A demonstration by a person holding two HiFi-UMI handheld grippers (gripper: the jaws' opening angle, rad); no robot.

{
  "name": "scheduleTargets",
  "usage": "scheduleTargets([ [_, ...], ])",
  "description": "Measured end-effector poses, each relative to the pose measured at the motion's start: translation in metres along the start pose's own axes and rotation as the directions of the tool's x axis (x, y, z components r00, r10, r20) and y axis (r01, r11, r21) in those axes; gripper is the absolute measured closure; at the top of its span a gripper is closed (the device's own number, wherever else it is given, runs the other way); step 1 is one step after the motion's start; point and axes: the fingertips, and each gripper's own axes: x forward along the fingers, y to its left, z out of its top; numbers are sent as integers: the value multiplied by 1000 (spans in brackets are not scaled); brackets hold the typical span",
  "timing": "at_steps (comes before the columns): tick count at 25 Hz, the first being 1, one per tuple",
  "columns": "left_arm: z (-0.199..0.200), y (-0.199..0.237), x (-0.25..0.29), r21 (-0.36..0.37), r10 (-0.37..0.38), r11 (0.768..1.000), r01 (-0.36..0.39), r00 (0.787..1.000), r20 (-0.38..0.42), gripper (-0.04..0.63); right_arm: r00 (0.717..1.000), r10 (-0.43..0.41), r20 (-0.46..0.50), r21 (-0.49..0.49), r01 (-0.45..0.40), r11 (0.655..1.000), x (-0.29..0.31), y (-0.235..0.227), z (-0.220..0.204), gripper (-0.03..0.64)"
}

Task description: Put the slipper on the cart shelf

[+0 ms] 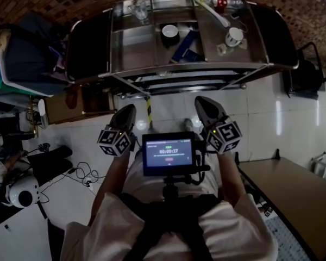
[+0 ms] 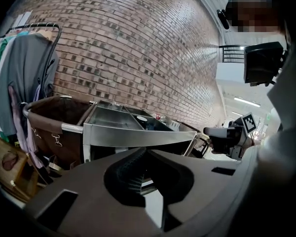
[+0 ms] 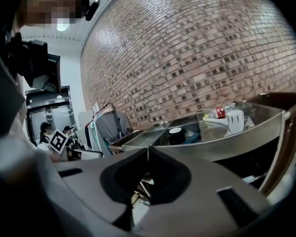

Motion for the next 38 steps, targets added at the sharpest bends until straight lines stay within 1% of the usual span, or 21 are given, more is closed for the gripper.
scheduleTargets([
  [6, 0, -3, -1, -5, -9, 1000, 9, 1000, 19, 594, 999, 28, -17, 0, -28, 1000, 12, 7, -2, 603],
  [10, -3, 0, -3, -13, -14, 1000, 14, 1000, 22, 594, 999, 37, -32, -24, -37, 999, 21, 9, -4, 603],
  [18, -7, 5, -7, -21, -14, 1000, 14, 1000, 20, 594, 995, 32, -97, -7, -33, 999, 38, 8, -20, 603],
  [21, -6, 8, -9, -21, -10, 1000, 10, 1000, 21, 594, 992, 27, -122, -22, -30, 999, 46, 7, -29, 603],
  [23, -6, 11, -11, -18, -3, 1000, 4, 1000, 20, 594, 991, 22, -135, -43, -28, 999, 51, 7, -34, 603],
  [26, -7, 18, -18, -19, 14, 1000, -14, 1000, 22, 594, 987, 22, -160, -47, -30, 998, 59, 9, -43, 603],
  [31, -10, 36, -31, -38, 45, 998, -44, 999, 26, 594, 978, 20, -210, -59, -33, 998, 77, 14, -64, 603],
  [34, -13, 47, -41, -47, 62, 997, -61, 998, 27, 594, 968, 4, -250, -78, -24, 997, 88, 15, -78, 603],
  [38, -14, 61, -53, -52, 77, 996, -76, 997, 27, 594, 966, -4, -260, -90, -20, 996, 104, 21, -84, 603],
])
